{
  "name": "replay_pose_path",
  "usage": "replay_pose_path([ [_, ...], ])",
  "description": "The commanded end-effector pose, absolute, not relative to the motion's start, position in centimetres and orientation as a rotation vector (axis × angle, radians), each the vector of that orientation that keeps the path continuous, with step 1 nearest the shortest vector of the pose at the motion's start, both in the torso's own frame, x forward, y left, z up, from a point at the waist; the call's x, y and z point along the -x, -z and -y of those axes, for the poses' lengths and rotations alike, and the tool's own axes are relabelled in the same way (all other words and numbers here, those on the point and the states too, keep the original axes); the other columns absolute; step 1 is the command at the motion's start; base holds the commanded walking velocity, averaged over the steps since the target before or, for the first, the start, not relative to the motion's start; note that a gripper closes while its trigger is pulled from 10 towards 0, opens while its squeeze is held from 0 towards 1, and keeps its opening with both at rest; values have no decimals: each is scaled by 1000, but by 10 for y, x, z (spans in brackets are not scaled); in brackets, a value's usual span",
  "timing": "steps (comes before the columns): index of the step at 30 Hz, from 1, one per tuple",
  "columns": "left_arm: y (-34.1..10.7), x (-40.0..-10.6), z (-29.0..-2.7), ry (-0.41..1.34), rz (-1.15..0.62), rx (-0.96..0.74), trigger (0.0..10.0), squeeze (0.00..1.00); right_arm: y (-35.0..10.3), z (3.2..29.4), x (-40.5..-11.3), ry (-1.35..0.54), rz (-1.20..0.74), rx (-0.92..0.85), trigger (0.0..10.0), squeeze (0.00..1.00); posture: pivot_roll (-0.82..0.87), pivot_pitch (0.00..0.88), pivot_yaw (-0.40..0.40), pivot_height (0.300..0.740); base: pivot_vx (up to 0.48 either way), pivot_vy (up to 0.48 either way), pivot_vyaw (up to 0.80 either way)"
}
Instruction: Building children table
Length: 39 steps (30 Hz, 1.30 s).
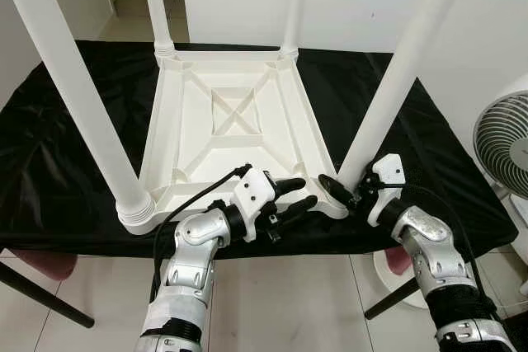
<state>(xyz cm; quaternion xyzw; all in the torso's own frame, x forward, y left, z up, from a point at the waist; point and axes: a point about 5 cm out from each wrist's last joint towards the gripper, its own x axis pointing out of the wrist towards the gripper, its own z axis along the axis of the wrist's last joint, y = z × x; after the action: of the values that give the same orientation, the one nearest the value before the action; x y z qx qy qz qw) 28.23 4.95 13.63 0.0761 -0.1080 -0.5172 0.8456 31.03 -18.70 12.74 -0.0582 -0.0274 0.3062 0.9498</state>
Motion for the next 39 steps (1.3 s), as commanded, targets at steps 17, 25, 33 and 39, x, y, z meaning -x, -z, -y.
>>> replay_pose_path([
  [17,-115,-272,-47,892,159,-69,10000,0,-102,169,-304,-131,-38,46,10000,0,52,6,-21,740,0,0,0],
  [25,-114,-271,-47,894,157,-67,10000,0,-99,164,-294,155,-37,-26,10000,0,53,5,-23,740,0,0,0],
  [33,-113,-268,-45,899,154,-62,10000,0,-100,157,-283,291,-35,-65,10000,0,50,9,-27,740,0,0,0],
  [39,-113,-267,-45,897,153,-58,10000,0,-107,154,-284,248,-1,-82,10000,1000,51,13,-33,740,0,0,0],
])
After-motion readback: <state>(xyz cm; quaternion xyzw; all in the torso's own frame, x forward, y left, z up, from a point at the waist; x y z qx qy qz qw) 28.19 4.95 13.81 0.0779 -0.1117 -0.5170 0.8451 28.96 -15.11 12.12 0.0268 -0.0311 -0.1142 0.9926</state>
